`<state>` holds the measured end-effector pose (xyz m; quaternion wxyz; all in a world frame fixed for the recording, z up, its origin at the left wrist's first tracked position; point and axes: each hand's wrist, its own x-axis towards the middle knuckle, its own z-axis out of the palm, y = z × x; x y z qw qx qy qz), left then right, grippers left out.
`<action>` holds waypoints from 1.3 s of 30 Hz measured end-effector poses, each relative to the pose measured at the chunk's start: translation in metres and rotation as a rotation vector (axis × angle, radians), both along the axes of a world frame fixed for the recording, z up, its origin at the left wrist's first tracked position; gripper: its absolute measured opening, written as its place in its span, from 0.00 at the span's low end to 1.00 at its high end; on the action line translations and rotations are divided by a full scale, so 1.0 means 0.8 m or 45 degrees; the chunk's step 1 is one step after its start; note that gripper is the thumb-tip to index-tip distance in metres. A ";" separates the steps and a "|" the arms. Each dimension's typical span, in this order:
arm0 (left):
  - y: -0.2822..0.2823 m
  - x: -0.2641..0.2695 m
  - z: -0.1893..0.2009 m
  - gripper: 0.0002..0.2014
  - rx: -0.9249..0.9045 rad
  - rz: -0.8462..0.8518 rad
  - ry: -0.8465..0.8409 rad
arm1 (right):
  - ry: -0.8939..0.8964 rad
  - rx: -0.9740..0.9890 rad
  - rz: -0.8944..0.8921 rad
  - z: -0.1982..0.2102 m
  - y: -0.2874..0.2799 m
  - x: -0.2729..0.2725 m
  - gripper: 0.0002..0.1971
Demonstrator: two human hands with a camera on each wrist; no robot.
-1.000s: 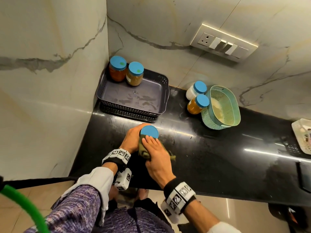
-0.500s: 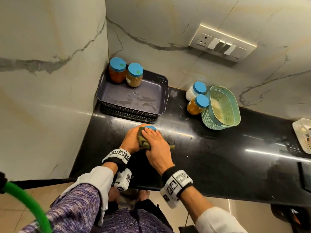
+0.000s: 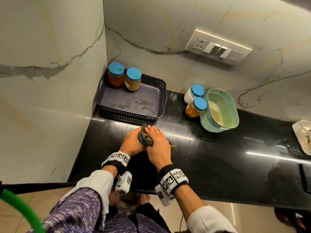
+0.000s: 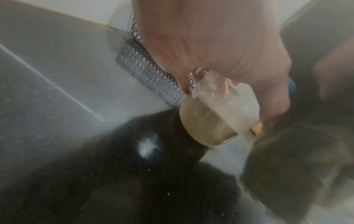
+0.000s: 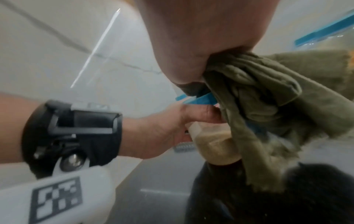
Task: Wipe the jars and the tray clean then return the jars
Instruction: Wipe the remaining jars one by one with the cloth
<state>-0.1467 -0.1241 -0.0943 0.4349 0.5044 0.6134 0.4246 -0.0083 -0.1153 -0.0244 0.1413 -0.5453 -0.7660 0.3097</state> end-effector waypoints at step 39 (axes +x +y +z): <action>0.050 0.043 0.311 0.33 0.337 0.305 -0.817 | 1.366 -0.106 -0.195 0.224 0.019 0.031 0.14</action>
